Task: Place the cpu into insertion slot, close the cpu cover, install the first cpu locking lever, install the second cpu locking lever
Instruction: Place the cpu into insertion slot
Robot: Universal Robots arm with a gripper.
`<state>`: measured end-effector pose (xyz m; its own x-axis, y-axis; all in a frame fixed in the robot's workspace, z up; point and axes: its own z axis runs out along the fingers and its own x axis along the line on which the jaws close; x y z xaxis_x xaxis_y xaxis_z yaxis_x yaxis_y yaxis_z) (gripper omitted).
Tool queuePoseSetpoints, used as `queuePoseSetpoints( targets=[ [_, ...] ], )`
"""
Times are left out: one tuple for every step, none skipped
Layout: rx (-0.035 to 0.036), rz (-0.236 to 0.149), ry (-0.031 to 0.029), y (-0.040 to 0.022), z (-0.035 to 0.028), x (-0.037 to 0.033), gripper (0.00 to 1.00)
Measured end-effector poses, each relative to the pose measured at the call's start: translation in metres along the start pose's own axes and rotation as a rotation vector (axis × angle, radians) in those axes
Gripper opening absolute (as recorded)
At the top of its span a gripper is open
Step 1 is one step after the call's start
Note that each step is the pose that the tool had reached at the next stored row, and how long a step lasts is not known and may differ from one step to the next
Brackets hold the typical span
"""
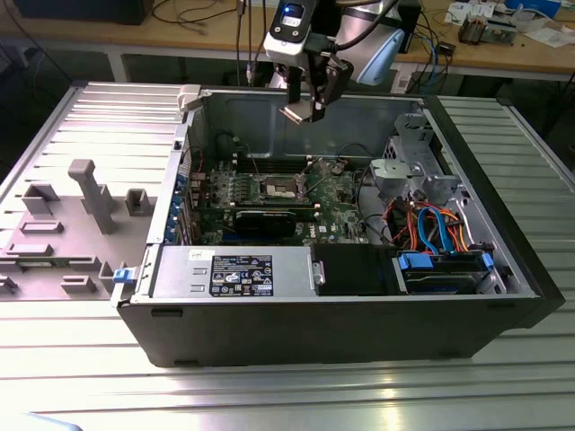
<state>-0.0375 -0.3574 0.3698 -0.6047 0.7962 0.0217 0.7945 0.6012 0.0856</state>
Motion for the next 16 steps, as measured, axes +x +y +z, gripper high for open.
queuePoseSetpoints(
  targets=[
    [0.0002,0.0,0.0,-0.0002,0.0002,0.0001,0.54],
    [0.0005,0.0,0.0003,-0.0004,0.0004,0.0002,0.54],
    [0.0004,0.0,0.0004,-0.0004,0.0005,0.0002,0.54],
    [0.0004,0.0,0.0004,-0.0004,0.0005,0.0002,0.54],
    [0.0005,0.0,0.0004,-0.0004,0.0005,0.0002,0.54],
    [0.0005,0.0,0.0004,-0.0004,0.0005,0.0002,0.54],
    [0.0005,0.0,0.0004,-0.0004,0.0005,0.0003,0.54],
    [0.0005,0.0,0.0004,-0.0004,0.0005,0.0002,0.54],
    [0.0005,0.0,0.0004,-0.0004,0.0005,0.0002,0.54],
    [0.0004,0.0,0.0004,-0.0004,0.0005,0.0002,0.54],
    [0.0005,0.0,0.0005,-0.0004,0.0005,0.0003,0.54],
    [0.0004,0.0,0.0004,-0.0004,0.0005,0.0002,0.54],
    [0.0005,0.0,0.0004,-0.0004,0.0005,0.0002,0.54],
    [0.0005,0.001,0.0004,-0.0004,0.0005,0.0002,0.54],
    [0.0005,0.001,0.0004,-0.0004,0.0005,0.0002,0.54],
    [0.0004,0.004,0.0002,-0.0004,0.0005,0.0002,0.54]
  ],
)
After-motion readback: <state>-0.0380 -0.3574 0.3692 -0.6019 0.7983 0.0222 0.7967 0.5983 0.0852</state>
